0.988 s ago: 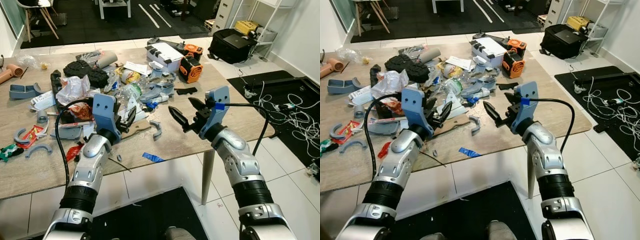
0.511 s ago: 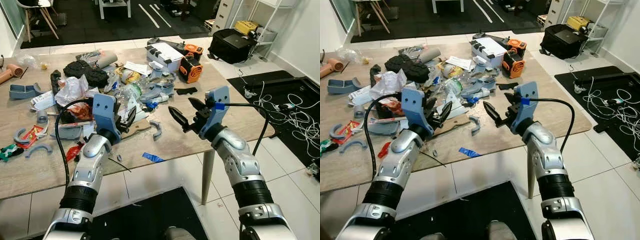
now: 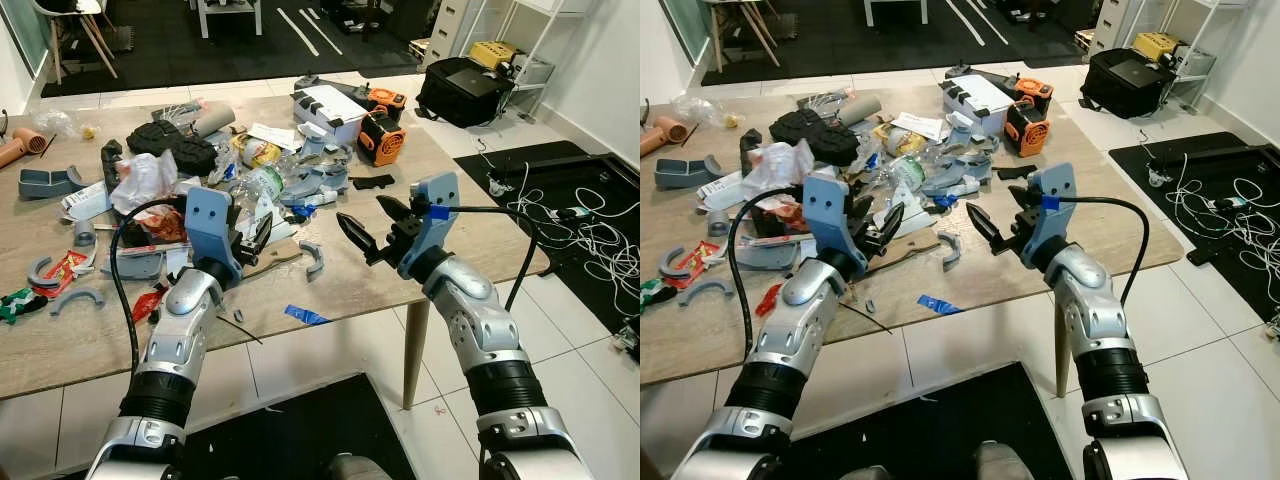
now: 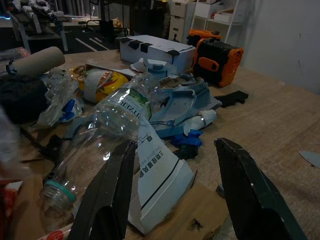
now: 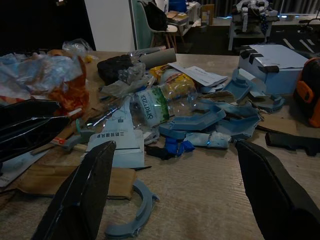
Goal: Picking trash to rubbish bin
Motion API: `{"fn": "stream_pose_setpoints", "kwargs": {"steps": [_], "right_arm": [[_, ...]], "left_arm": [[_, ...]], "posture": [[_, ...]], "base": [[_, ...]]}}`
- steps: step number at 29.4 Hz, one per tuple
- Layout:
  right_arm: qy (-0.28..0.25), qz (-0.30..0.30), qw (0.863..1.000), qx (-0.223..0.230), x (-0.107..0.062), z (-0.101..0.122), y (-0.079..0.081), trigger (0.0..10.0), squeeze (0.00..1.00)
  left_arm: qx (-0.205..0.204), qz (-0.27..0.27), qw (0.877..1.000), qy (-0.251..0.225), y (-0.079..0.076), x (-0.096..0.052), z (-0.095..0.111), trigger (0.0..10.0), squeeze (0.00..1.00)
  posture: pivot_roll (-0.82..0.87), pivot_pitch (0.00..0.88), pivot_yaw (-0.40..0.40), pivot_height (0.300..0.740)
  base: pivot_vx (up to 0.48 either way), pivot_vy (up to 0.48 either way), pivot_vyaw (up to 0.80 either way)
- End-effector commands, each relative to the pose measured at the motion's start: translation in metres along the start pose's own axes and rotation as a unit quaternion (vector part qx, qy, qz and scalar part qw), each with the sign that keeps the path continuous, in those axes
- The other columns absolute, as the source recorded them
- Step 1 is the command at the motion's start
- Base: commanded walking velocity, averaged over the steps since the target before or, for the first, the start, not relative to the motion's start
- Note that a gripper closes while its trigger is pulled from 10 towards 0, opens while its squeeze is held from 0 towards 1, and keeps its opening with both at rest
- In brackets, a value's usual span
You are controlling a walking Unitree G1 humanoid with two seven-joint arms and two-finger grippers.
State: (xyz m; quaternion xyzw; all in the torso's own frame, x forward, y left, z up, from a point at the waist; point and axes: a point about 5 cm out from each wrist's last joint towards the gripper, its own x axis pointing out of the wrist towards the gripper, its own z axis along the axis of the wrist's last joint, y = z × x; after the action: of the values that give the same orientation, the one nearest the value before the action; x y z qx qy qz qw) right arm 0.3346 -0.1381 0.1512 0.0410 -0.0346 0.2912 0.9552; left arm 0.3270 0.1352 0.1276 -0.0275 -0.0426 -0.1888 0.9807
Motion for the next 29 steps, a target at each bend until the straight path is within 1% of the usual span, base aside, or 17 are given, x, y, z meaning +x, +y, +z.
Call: {"fn": "stream_pose_setpoints", "kwargs": {"steps": [1, 14, 16, 18, 19, 20, 21, 22, 25, 29], "right_arm": [[-0.005, -0.008, 1.000, 0.003, -0.003, 0.002, -0.004, 10.0, 0.00], [-0.003, -0.009, 1.000, -0.001, -0.002, 0.002, -0.006, 10.0, 0.00], [-0.001, -0.017, 1.000, 0.006, -0.003, 0.002, -0.007, 10.0, 0.00], [0.003, -0.032, 0.999, 0.020, -0.003, 0.001, -0.011, 10.0, 0.00], [0.006, -0.047, 0.999, 0.025, -0.005, 0.000, -0.017, 10.0, 0.00], [0.006, -0.047, 0.999, 0.025, -0.005, 0.000, -0.017, 10.0, 0.00], [0.017, -0.074, 0.997, 0.027, -0.008, -0.001, -0.028, 10.0, 0.00], [0.017, -0.074, 0.997, 0.027, -0.008, -0.001, -0.028, 10.0, 0.00], [0.034, -0.105, 0.994, 0.024, -0.014, -0.003, -0.043, 10.0, 0.00], [0.047, -0.110, 0.993, 0.013, -0.016, -0.004, -0.047, 10.0, 0.00]], "left_arm": [[0.004, -0.003, 1.000, 0.000, 0.001, 0.000, 0.002, 10.0, 0.00], [0.005, 0.000, 1.000, 0.000, 0.001, 0.001, 0.001, 10.0, 0.00], [0.006, 0.001, 1.000, 0.000, 0.001, 0.001, 0.001, 10.0, 0.00], [0.007, 0.002, 1.000, 0.000, 0.001, 0.001, 0.001, 10.0, 0.00], [0.009, 0.003, 1.000, -0.001, 0.002, 0.001, 0.001, 10.0, 0.00], [0.009, 0.003, 1.000, -0.001, 0.002, 0.001, 0.001, 10.0, 0.00], [0.015, 0.008, 1.000, -0.002, 0.003, 0.000, 0.002, 10.0, 0.00], [0.015, 0.008, 1.000, -0.002, 0.003, 0.000, 0.002, 10.0, 0.00], [0.020, 0.016, 1.000, -0.003, 0.007, -0.003, 0.002, 10.0, 0.00], [0.024, 0.018, 1.000, -0.005, 0.008, -0.004, 0.002, 10.0, 0.00]], "posture": [[-0.06, 0.000, -0.046, 0.740], [-0.07, 0.000, -0.048, 0.740], [-0.07, 0.000, -0.048, 0.740], [-0.07, 0.000, -0.049, 0.740], [-0.06, 0.000, -0.049, 0.740], [-0.06, 0.000, -0.049, 0.740], [-0.06, 0.000, -0.049, 0.740], [-0.06, 0.000, -0.049, 0.740], [-0.07, 0.000, -0.041, 0.740], [-0.06, 0.000, -0.040, 0.740]], "base": [[0.000, 0.000, 0.00], [0.000, 0.000, 0.00], [0.000, 0.000, 0.00], [0.000, 0.000, 0.00], [0.000, 0.000, 0.00], [0.000, 0.000, 0.00], [0.000, 0.000, 0.00], [0.000, 0.000, 0.00], [0.000, 0.000, 0.00], [0.000, 0.000, 0.00]]}}
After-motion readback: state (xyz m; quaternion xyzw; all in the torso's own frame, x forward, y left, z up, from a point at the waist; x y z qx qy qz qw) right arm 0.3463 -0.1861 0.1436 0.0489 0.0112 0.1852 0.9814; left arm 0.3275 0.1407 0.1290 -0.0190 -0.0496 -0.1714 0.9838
